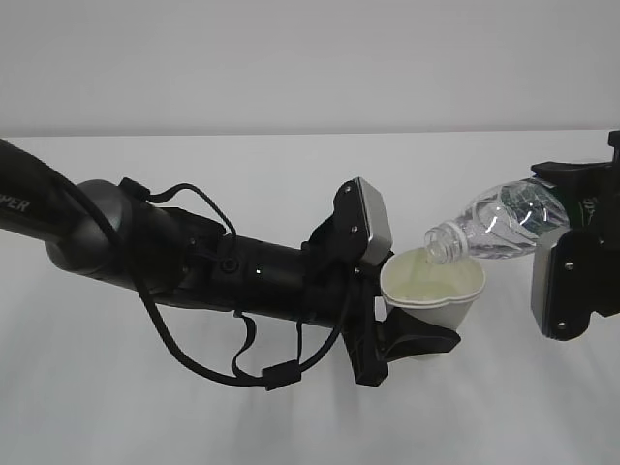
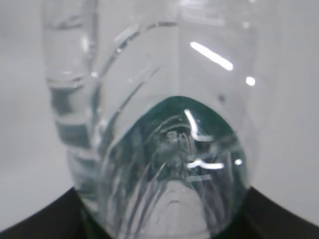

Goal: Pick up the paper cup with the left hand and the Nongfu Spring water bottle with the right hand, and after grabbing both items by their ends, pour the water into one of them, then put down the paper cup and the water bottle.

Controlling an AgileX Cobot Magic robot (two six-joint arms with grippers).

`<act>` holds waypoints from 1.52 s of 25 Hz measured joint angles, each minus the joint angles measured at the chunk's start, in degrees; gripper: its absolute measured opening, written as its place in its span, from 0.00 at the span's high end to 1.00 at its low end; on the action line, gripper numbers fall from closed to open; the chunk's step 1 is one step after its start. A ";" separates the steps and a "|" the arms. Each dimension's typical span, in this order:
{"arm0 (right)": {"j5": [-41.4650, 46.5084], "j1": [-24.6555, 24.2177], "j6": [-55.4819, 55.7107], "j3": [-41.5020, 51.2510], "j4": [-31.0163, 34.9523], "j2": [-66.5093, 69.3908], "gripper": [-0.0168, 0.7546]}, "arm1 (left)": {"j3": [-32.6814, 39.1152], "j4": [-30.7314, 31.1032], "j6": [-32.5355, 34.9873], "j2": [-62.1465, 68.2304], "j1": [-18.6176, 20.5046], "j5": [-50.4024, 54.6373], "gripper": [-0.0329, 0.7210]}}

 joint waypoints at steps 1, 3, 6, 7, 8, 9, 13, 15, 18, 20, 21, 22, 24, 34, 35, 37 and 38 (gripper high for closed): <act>0.00 0.00 0.00 0.00 0.00 0.00 0.47 | 0.00 0.00 0.00 0.00 0.00 0.00 0.39; 0.00 0.00 0.00 0.00 0.00 0.00 0.47 | 0.00 0.00 0.00 0.00 0.00 0.00 0.39; 0.00 0.00 -0.12 0.00 0.00 0.00 0.47 | 0.00 0.00 0.00 0.00 0.00 0.00 0.39; 0.00 0.00 -0.12 0.00 0.00 0.00 0.47 | 0.00 0.00 0.00 0.00 0.00 0.00 0.39; 0.00 0.00 -0.12 0.00 0.00 0.00 0.47 | 0.00 0.00 0.00 0.00 0.00 0.00 0.39; 0.00 0.00 -0.12 0.00 0.00 0.00 0.47 | 0.00 0.00 0.00 0.00 0.00 0.00 0.39; 0.00 0.00 -0.24 0.00 0.00 0.00 0.47 | 0.00 0.12 0.00 0.00 0.00 0.00 0.39; 0.00 0.00 -0.33 0.00 0.00 0.00 0.47 | 0.00 0.23 0.00 0.00 0.00 0.00 0.39; 0.00 0.00 -0.45 0.00 0.00 0.00 0.47 | 0.00 0.23 0.00 0.00 0.00 0.00 0.39; 0.00 0.00 -0.45 0.00 0.00 0.00 0.47 | 0.00 0.23 0.00 0.00 0.00 0.00 0.39; 0.00 0.00 -0.45 0.00 0.00 0.00 0.47 | 0.00 0.23 0.00 0.00 0.00 0.00 0.39; 0.00 0.00 -0.45 0.00 0.00 0.00 0.47 | 0.00 0.23 0.00 0.00 0.00 0.00 0.39; 0.00 0.00 -0.53 0.00 0.00 0.00 0.47 | 0.00 0.23 0.00 0.00 0.00 0.10 0.39; 0.00 0.00 -0.53 0.00 0.00 0.00 0.47 | 0.00 0.33 0.00 0.00 0.00 0.12 0.39; 0.00 0.00 -0.67 0.00 0.00 0.00 0.47 | 0.00 0.33 0.00 0.00 0.00 0.12 0.39; 0.00 0.00 -0.80 0.00 0.00 0.00 0.47 | 0.00 0.43 0.00 0.00 0.00 0.12 0.39; 0.00 0.00 -0.82 0.00 0.00 0.00 0.47 | 0.00 0.43 0.00 0.00 0.00 0.12 0.39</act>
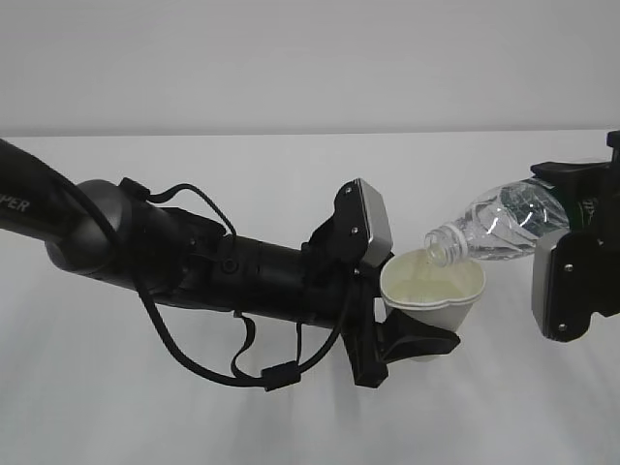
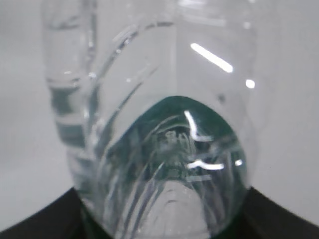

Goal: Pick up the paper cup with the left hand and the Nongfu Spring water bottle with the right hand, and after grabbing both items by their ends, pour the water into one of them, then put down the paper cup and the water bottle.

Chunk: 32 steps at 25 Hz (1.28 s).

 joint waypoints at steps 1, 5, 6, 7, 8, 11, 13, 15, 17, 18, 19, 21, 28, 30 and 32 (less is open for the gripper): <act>0.00 0.00 -0.10 0.00 0.00 0.00 0.47 | 0.00 0.00 0.00 0.00 0.00 0.00 0.39; 0.00 0.00 -0.12 0.00 0.00 0.00 0.47 | 0.00 0.00 0.00 0.00 0.00 0.00 0.39; 0.00 0.00 -0.12 0.00 0.00 0.00 0.47 | 0.00 0.00 0.00 0.00 0.00 0.00 0.39; 0.00 0.00 -0.12 0.00 0.00 0.00 0.47 | 0.00 0.00 0.00 0.00 0.00 0.00 0.39; 0.00 0.00 -0.12 0.00 0.00 0.00 0.47 | 0.00 0.00 0.00 0.00 0.00 0.00 0.39; 0.13 0.00 -0.12 -0.48 0.00 0.00 0.47 | 0.00 0.00 0.00 0.00 0.00 0.00 0.39; 0.13 0.00 -0.22 -0.68 0.00 0.00 0.47 | 0.00 0.00 0.00 0.00 0.00 0.00 0.39; 0.13 0.00 -0.22 -0.68 0.00 0.00 0.47 | 0.00 0.11 0.00 0.00 0.00 0.00 0.39; 0.13 0.00 -0.22 -0.68 0.00 0.00 0.47 | 0.00 0.11 0.00 0.00 0.00 0.00 0.39; 0.13 0.00 -0.22 -0.68 0.00 0.00 0.47 | 0.00 0.11 0.00 0.00 0.00 0.00 0.39; 0.13 0.00 -0.24 -0.68 0.00 0.00 0.47 | 0.00 0.11 0.00 0.00 0.00 0.00 0.39; 0.13 0.00 -0.35 -0.68 0.00 0.00 0.47 | 0.00 0.22 0.00 0.00 0.00 0.00 0.39; 0.13 0.00 -0.35 -0.68 0.00 0.00 0.47 | 0.00 0.29 0.00 0.00 0.00 0.00 0.39; 0.13 0.00 -0.38 -0.68 0.00 0.00 0.47 | 0.00 0.34 0.00 0.00 0.00 0.00 0.39; 0.13 0.00 -0.38 -0.68 0.00 0.00 0.47 | 0.00 0.34 0.00 0.00 0.00 0.00 0.39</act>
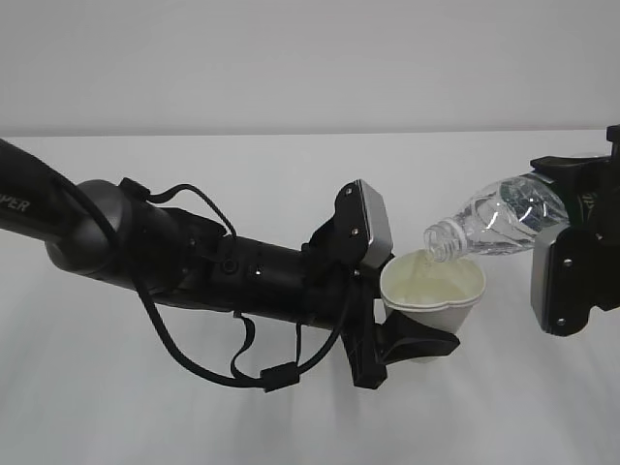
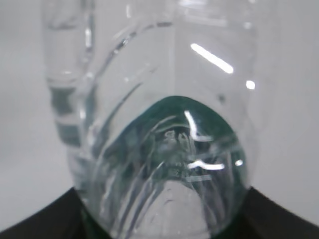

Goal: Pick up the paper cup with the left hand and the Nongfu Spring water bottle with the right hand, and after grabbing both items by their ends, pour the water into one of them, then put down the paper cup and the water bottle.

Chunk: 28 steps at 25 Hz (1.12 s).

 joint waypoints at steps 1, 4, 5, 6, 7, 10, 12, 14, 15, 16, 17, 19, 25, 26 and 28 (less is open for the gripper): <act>0.00 0.00 -0.09 0.00 0.00 0.00 0.47 | 0.00 0.00 0.00 0.00 0.00 0.00 0.39; 0.00 0.00 -0.09 0.00 0.00 0.00 0.47 | 0.00 0.09 0.00 0.00 0.00 0.00 0.39; 0.00 0.00 -0.09 0.00 0.00 0.00 0.47 | 0.00 0.09 0.00 0.00 0.00 0.00 0.39; 0.00 0.00 -0.09 0.00 0.00 0.00 0.47 | 0.00 0.09 0.00 0.00 0.00 0.00 0.39; 0.00 0.00 -0.09 0.00 0.00 0.00 0.47 | 0.00 0.09 0.00 0.00 0.00 0.00 0.39; 0.00 0.00 -0.09 0.00 0.00 0.00 0.47 | 0.00 0.09 0.00 0.00 0.00 0.00 0.39; 0.00 0.00 -0.09 0.00 0.00 0.00 0.47 | 0.00 0.09 0.00 0.04 0.00 0.00 0.39; 0.00 0.00 -0.09 0.00 0.00 0.00 0.47 | 0.00 0.09 0.00 0.13 0.00 0.00 0.39; 0.00 0.00 -0.09 0.00 0.00 0.00 0.47 | 0.00 0.09 0.00 0.13 0.00 0.00 0.39; 0.00 0.00 -0.12 0.00 0.00 0.00 0.47 | 0.00 0.09 0.00 0.13 0.00 0.00 0.39; 0.00 0.00 -0.12 0.00 0.00 0.00 0.47 | 0.00 0.09 0.00 0.13 0.00 0.00 0.39; 0.00 0.00 -0.12 0.00 0.00 0.00 0.47 | 0.00 0.09 0.00 0.13 0.00 0.00 0.39; 0.00 0.00 -0.12 0.00 0.00 0.00 0.47 | 0.00 0.09 0.00 0.13 0.00 0.00 0.39; 0.00 0.00 -0.12 0.00 0.00 0.00 0.47 | 0.00 0.09 0.00 0.13 0.00 0.00 0.39; 0.00 0.00 -0.12 0.00 0.00 0.00 0.47 | 0.00 0.09 0.00 0.13 0.00 0.00 0.39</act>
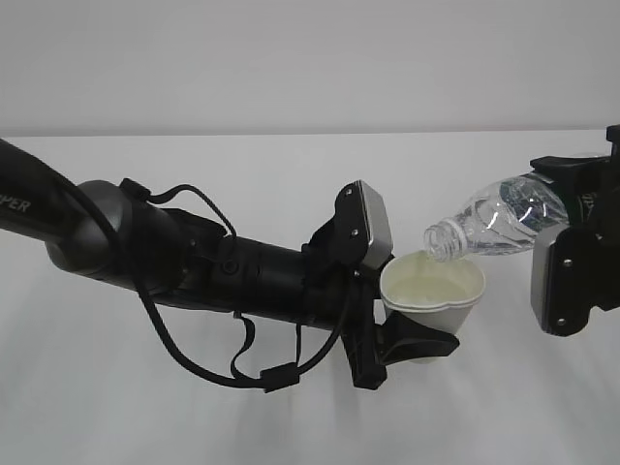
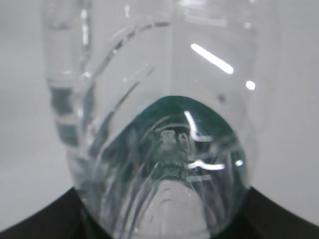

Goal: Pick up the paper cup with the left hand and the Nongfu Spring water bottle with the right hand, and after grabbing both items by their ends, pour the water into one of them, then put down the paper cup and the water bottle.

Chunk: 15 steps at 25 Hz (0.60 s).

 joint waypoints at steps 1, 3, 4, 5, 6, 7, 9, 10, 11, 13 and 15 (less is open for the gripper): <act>0.00 0.00 0.00 0.00 0.00 0.00 0.47 | 0.00 0.00 0.00 0.00 0.00 0.00 0.39; 0.00 0.00 0.00 0.00 0.00 0.00 0.47 | 0.00 0.00 0.00 0.00 0.00 0.00 0.39; 0.00 0.00 0.00 0.00 0.00 0.00 0.47 | 0.00 0.00 0.00 0.00 0.00 0.00 0.39; 0.00 0.00 0.00 0.00 0.00 0.00 0.47 | 0.00 0.00 0.00 0.00 0.00 0.00 0.39; 0.00 0.00 0.00 0.00 0.00 0.00 0.47 | 0.00 0.00 0.00 0.00 0.00 0.00 0.39; 0.00 0.00 -0.11 0.00 0.00 0.00 0.47 | 0.00 0.00 0.00 0.00 0.00 0.00 0.39; 0.10 0.00 -0.55 0.00 0.00 0.00 0.47 | 0.00 0.00 0.00 0.00 0.00 0.00 0.39; 0.24 0.00 -0.72 0.00 0.00 0.00 0.47 | 0.00 0.00 0.00 0.00 0.00 0.00 0.39; 0.36 0.00 -0.95 0.00 0.00 0.00 0.47 | 0.00 0.00 0.00 0.00 0.00 0.00 0.39; 0.48 0.00 -1.09 0.00 0.00 0.00 0.47 | 0.00 0.00 0.00 0.00 0.00 0.00 0.39; 0.48 0.00 -1.09 0.00 0.00 0.00 0.47 | 0.00 0.00 0.00 0.00 0.00 0.00 0.39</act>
